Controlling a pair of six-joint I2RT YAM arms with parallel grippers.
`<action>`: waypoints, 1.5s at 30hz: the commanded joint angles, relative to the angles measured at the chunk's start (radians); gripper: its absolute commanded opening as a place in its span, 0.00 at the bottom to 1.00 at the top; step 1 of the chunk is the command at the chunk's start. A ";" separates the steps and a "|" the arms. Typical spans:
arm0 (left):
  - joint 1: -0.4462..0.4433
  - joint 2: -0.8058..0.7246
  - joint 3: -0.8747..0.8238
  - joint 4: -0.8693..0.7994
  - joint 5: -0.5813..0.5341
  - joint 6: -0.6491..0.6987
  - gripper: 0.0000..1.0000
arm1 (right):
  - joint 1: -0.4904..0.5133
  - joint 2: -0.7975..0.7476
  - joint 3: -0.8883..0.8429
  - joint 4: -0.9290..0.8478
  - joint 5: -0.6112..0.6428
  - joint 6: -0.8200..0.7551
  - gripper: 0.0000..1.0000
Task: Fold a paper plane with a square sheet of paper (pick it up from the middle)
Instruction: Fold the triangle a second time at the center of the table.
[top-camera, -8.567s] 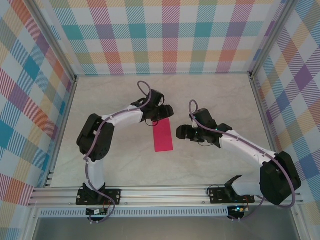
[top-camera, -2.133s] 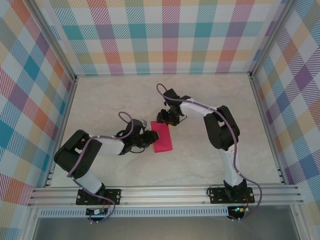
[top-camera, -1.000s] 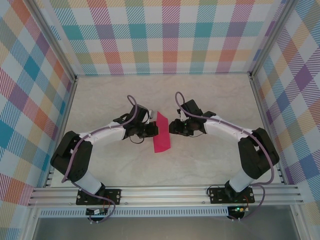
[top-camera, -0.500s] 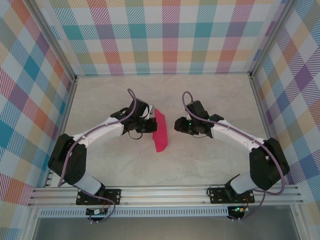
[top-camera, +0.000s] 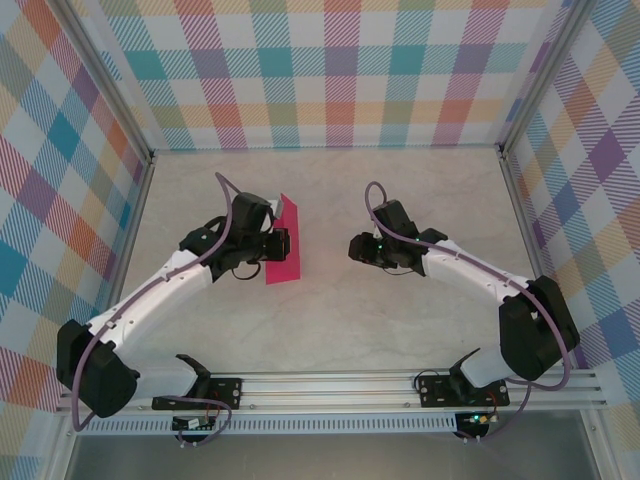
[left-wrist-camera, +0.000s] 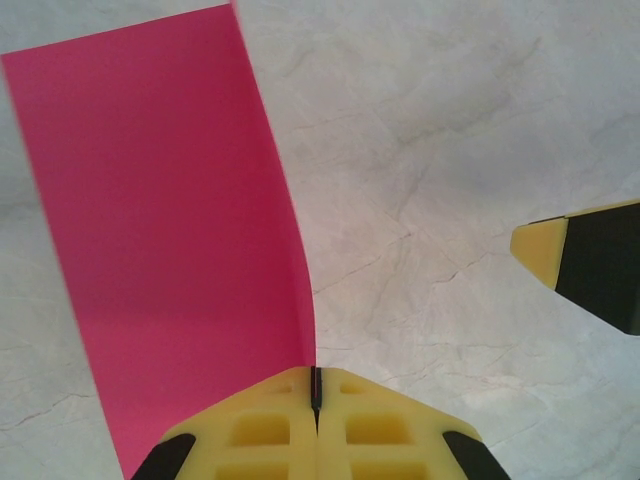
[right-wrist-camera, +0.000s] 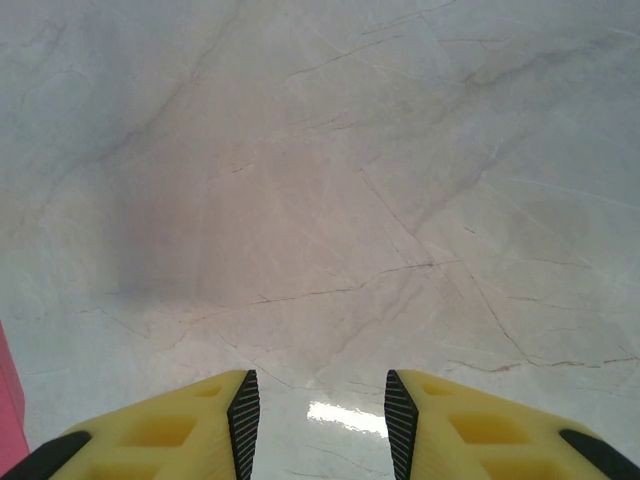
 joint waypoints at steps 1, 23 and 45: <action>-0.002 0.046 -0.008 0.004 0.052 0.021 0.02 | -0.005 0.014 -0.006 0.019 -0.016 0.020 0.41; -0.011 0.294 -0.191 0.221 0.047 -0.104 0.03 | 0.005 0.159 -0.004 0.141 -0.257 0.000 0.34; -0.011 0.337 -0.213 0.257 0.035 -0.237 0.11 | 0.078 0.521 0.260 0.115 -0.387 0.002 0.19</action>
